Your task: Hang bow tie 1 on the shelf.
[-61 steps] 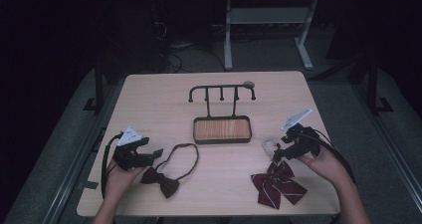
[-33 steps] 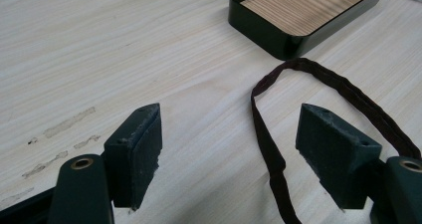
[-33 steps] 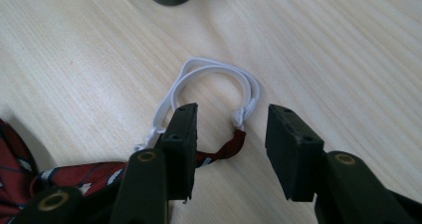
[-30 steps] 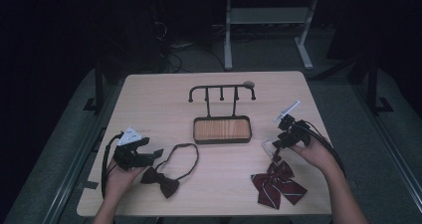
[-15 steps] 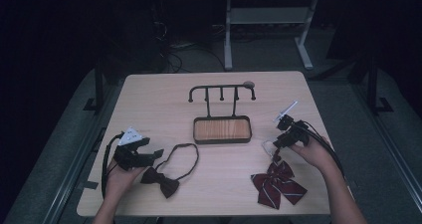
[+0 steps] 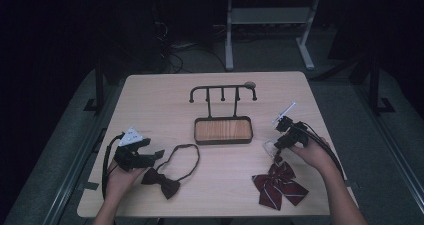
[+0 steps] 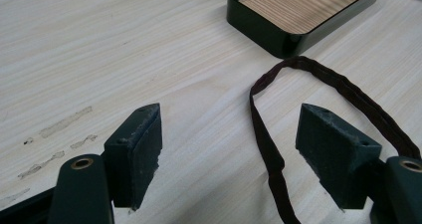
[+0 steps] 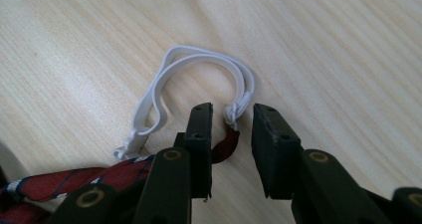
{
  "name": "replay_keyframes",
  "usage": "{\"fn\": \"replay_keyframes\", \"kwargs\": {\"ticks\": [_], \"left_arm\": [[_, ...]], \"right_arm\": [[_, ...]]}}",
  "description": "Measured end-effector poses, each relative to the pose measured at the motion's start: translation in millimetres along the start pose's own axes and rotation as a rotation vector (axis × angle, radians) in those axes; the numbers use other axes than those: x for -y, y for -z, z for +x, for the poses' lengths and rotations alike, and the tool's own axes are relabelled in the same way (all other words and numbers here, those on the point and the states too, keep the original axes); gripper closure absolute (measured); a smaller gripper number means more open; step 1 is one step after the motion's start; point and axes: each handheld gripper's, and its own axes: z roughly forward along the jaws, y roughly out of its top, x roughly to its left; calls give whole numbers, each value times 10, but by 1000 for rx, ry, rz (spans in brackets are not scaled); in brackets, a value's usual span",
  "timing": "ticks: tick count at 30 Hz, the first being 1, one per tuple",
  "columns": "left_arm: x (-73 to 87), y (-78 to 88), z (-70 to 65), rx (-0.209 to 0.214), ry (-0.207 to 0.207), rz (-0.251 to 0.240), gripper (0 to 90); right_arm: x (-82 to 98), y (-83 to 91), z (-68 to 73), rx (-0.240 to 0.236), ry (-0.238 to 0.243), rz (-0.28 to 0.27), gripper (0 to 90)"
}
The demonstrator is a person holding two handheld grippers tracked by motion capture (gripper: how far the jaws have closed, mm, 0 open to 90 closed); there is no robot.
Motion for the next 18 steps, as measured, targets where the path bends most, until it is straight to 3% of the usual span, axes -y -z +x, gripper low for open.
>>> {"fn": "replay_keyframes", "kwargs": {"ticks": [12,18], "left_arm": [[-1,2,-3,1,-2,0,268],[-1,5,-3,2,-2,-2,268]], "right_arm": [[-16,-51,15,11,-3,31,730],[-19,-32,23,22,8,27,815]]}}
